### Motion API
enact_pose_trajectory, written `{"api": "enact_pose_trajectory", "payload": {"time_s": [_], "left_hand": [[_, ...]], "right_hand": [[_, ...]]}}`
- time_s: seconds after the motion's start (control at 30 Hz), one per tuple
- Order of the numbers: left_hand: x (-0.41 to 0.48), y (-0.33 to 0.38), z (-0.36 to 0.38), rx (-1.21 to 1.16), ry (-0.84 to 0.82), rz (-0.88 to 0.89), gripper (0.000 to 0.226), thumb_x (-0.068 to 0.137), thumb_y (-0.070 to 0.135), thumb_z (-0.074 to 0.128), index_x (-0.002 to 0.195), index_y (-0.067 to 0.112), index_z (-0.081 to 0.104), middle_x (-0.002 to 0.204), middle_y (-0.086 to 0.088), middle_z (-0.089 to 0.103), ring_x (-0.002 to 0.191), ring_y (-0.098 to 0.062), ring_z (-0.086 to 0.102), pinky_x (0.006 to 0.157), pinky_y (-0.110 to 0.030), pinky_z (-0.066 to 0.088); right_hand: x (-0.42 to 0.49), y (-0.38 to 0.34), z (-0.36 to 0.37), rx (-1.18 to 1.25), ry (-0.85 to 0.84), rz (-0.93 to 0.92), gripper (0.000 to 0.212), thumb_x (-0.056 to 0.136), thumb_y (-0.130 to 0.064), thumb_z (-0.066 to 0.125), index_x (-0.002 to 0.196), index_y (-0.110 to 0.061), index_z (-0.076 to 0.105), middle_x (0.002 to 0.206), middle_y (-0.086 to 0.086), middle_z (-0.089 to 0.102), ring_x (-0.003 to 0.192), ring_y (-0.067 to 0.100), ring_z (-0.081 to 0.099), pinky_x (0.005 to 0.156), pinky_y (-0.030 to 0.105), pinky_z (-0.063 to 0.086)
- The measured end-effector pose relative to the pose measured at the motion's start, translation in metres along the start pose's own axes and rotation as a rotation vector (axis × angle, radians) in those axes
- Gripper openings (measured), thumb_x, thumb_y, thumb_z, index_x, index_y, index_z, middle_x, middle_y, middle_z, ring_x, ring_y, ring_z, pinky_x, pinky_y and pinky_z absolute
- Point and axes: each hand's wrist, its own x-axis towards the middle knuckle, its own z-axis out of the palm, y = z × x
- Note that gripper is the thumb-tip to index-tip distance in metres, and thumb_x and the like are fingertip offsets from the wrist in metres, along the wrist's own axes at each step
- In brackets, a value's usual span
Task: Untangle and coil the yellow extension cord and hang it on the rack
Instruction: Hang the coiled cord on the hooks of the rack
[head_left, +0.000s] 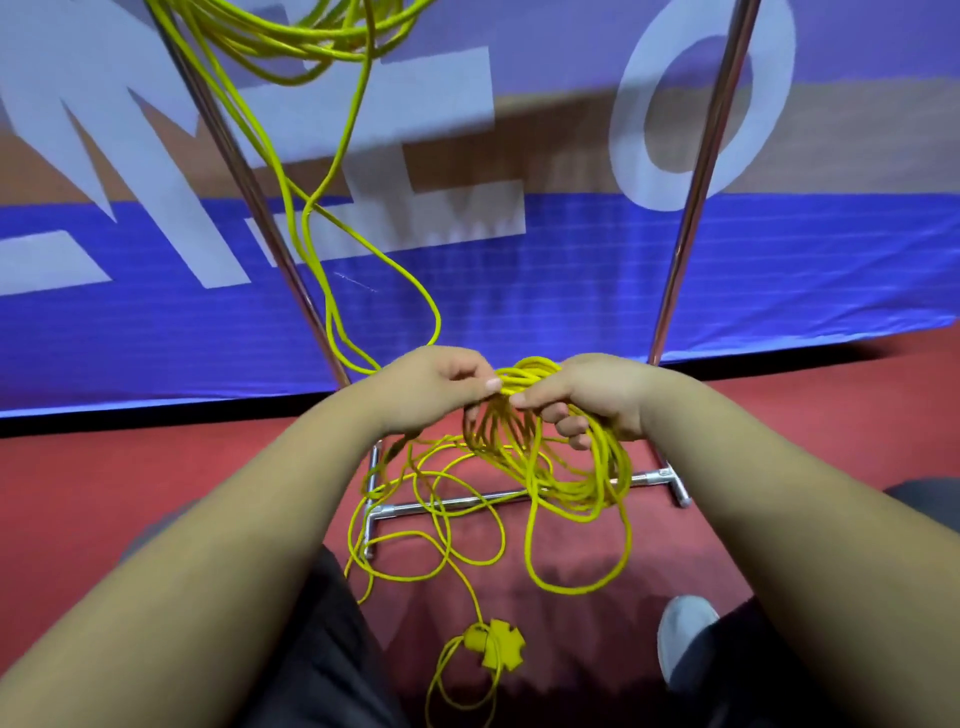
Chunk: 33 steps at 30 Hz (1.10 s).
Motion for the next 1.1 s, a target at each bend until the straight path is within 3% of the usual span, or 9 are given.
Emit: {"api": "enact_pose_trajectory", "payload": {"time_s": [0.07, 0.13, 0.3, 0.5, 0.63, 0.73, 0.9, 1.0, 1.1], "left_hand": [[-0.003, -0.014, -0.003, 0.130, -0.047, -0.053, 0.030, 0.103, 0.049, 0.057, 0.095, 0.022, 0.069, 0.085, 0.007, 0.074, 0.066, -0.006, 0.062, 0.066, -0.021, 0.051], [-0.003, -0.031, -0.003, 0.280, -0.094, -0.098, 0.023, 0.100, 0.052, 0.060, 0.100, 0.030, 0.067, 0.091, 0.012, 0.073, 0.083, -0.008, 0.068, 0.080, -0.029, 0.054], [0.007, -0.045, 0.008, 0.567, 0.006, -0.148, 0.028, 0.104, 0.042, 0.055, 0.120, 0.022, 0.066, 0.114, -0.002, 0.065, 0.112, -0.026, 0.061, 0.092, -0.037, 0.049], [0.004, -0.044, 0.014, 0.492, -0.056, -0.246, 0.053, 0.106, 0.060, 0.035, 0.142, 0.029, 0.059, 0.131, -0.007, 0.062, 0.128, -0.029, 0.056, 0.106, -0.038, 0.044], [-0.002, -0.041, 0.009, 0.473, -0.081, -0.339, 0.050, 0.110, 0.054, 0.031, 0.148, 0.033, 0.055, 0.128, -0.004, 0.071, 0.125, -0.027, 0.060, 0.103, -0.036, 0.043], [-0.010, -0.044, 0.006, 0.523, -0.153, -0.512, 0.045, 0.109, 0.047, 0.040, 0.119, 0.018, 0.074, 0.104, 0.000, 0.078, 0.103, -0.022, 0.068, 0.090, -0.033, 0.048], [-0.013, -0.058, 0.003, 0.531, -0.127, -0.752, 0.036, 0.105, 0.040, 0.056, 0.098, 0.010, 0.076, 0.101, -0.005, 0.079, 0.080, -0.023, 0.065, 0.089, -0.035, 0.055], [-0.011, -0.063, 0.003, 0.607, 0.033, -0.800, 0.012, 0.099, 0.018, 0.059, 0.089, 0.012, 0.061, 0.085, -0.005, 0.075, 0.066, -0.018, 0.065, 0.073, -0.033, 0.059], [-0.013, -0.074, 0.003, 0.536, 0.308, -0.774, 0.028, 0.089, 0.003, 0.071, 0.100, 0.012, 0.047, 0.089, -0.012, 0.069, 0.092, -0.032, 0.071, 0.054, -0.034, 0.043]], "right_hand": [[0.002, -0.001, 0.001, 0.064, 0.069, -0.038, 0.020, 0.098, -0.025, 0.070, 0.081, -0.019, 0.061, 0.059, -0.003, 0.035, 0.041, 0.011, 0.029, 0.045, 0.026, 0.028], [0.004, -0.002, -0.003, 0.132, 0.131, -0.081, 0.011, 0.098, -0.026, 0.067, 0.094, -0.018, 0.061, 0.059, -0.004, 0.034, 0.041, 0.012, 0.028, 0.044, 0.026, 0.028], [0.010, 0.004, -0.019, 0.394, 0.367, -0.121, 0.017, 0.097, -0.024, 0.066, 0.084, -0.021, 0.057, 0.055, -0.007, 0.035, 0.038, 0.010, 0.029, 0.041, 0.023, 0.029], [0.015, 0.008, -0.024, 0.689, 0.556, -0.178, 0.018, 0.099, -0.018, 0.060, 0.082, -0.020, 0.056, 0.057, -0.005, 0.036, 0.037, 0.010, 0.033, 0.040, 0.021, 0.031], [0.015, 0.012, -0.031, 0.920, 0.584, -0.227, 0.023, 0.100, -0.019, 0.056, 0.078, -0.020, 0.052, 0.052, -0.008, 0.033, 0.037, 0.010, 0.032, 0.039, 0.020, 0.032], [0.010, 0.013, -0.042, 1.087, 0.557, -0.294, 0.029, 0.103, -0.021, 0.052, 0.075, -0.021, 0.047, 0.049, -0.010, 0.031, 0.035, 0.008, 0.032, 0.037, 0.017, 0.032], [0.001, 0.008, -0.043, 1.072, 0.635, -0.411, 0.027, 0.102, -0.022, 0.057, 0.076, -0.022, 0.049, 0.052, -0.008, 0.032, 0.038, 0.011, 0.031, 0.042, 0.019, 0.034], [-0.005, 0.005, -0.039, 1.165, 0.580, -0.450, 0.029, 0.101, -0.022, 0.055, 0.074, -0.023, 0.046, 0.053, -0.008, 0.031, 0.039, 0.010, 0.030, 0.043, 0.020, 0.033], [-0.009, 0.001, -0.037, 1.242, 0.522, -0.477, 0.029, 0.101, -0.024, 0.054, 0.073, -0.023, 0.045, 0.054, -0.009, 0.029, 0.040, 0.009, 0.029, 0.043, 0.020, 0.031]]}}
